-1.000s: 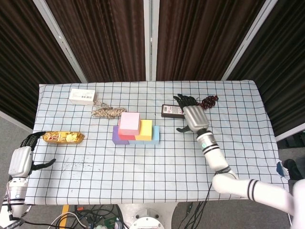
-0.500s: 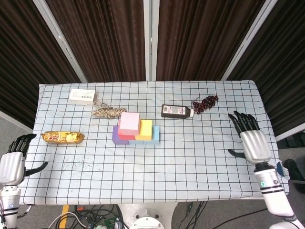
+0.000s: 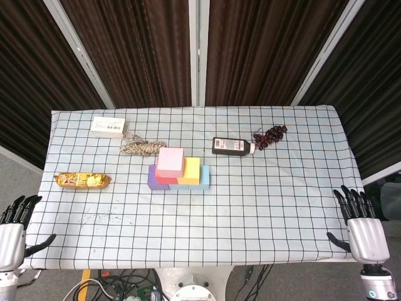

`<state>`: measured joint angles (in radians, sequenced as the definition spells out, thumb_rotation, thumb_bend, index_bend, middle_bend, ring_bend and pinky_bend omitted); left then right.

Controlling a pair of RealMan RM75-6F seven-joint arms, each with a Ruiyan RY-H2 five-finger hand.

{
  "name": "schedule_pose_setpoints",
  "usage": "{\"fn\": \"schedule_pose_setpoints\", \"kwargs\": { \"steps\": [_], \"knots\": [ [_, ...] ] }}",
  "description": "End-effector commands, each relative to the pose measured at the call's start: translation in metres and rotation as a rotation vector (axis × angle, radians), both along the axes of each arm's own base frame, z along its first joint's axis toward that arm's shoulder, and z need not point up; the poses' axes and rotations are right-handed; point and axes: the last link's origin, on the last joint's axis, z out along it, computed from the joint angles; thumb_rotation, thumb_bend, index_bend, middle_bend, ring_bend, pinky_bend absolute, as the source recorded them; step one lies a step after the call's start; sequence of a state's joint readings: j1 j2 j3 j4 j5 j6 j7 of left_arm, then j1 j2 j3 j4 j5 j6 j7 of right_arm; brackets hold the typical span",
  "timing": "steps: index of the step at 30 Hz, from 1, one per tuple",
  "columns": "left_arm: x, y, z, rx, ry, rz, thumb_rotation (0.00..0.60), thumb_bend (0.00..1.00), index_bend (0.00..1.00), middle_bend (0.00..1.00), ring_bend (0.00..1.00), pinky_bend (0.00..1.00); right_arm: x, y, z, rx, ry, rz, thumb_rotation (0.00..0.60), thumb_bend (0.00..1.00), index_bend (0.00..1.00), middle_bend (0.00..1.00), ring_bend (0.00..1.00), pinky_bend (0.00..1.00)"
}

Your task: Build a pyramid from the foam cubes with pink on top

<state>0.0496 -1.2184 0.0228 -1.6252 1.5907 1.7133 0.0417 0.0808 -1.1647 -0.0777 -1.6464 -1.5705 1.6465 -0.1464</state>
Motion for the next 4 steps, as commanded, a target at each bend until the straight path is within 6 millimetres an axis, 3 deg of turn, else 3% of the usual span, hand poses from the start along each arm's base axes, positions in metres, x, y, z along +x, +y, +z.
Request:
{"fn": "schedule_pose_setpoints", "kwargs": {
  "steps": [1, 4],
  "knots": [
    [0.0015, -0.0027, 0.0005, 0.000, 0.005, 0.002, 0.600, 0.00, 0.15, 0.14, 0.09, 0.18, -0.0008, 0.0024, 0.0000, -0.008, -0.010, 0.008, 0.600, 0.00, 0.00, 0.00, 0.00, 0.00],
    [0.0018, -0.0013, -0.0002, 0.004, 0.004, 0.003, 0.600, 0.00, 0.15, 0.14, 0.09, 0.18, -0.0015, 0.0003, 0.0012, -0.021, -0.014, 0.011, 0.600, 0.00, 0.00, 0.00, 0.00, 0.00]
  ]
}}
